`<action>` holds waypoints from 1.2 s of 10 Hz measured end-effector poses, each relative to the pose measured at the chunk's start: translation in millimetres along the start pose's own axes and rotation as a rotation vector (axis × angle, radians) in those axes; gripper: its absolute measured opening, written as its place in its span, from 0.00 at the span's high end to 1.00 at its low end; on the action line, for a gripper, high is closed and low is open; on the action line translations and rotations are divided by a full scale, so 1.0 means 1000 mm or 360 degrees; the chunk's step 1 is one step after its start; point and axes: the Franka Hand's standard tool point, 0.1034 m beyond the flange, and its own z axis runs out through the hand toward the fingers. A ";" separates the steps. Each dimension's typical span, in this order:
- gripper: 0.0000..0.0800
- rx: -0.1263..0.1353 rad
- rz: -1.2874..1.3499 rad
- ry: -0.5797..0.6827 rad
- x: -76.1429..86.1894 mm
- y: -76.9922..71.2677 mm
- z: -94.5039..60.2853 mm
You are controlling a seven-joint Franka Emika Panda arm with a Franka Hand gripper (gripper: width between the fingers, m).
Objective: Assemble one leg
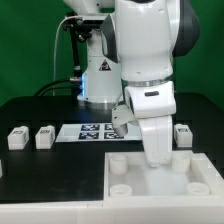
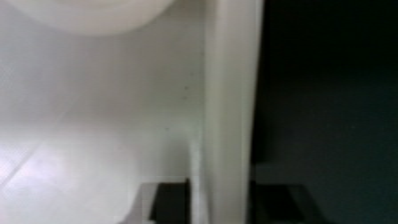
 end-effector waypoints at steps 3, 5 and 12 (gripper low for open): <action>0.28 0.0002 0.0001 0.0000 0.000 0.000 0.001; 0.21 0.0003 0.0002 0.0000 -0.001 0.000 0.001; 0.19 -0.0023 0.0113 -0.0013 0.002 0.000 -0.015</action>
Offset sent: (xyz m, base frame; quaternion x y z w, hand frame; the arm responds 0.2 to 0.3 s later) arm 0.0000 0.0000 0.0000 0.0000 0.0000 0.0000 1.0000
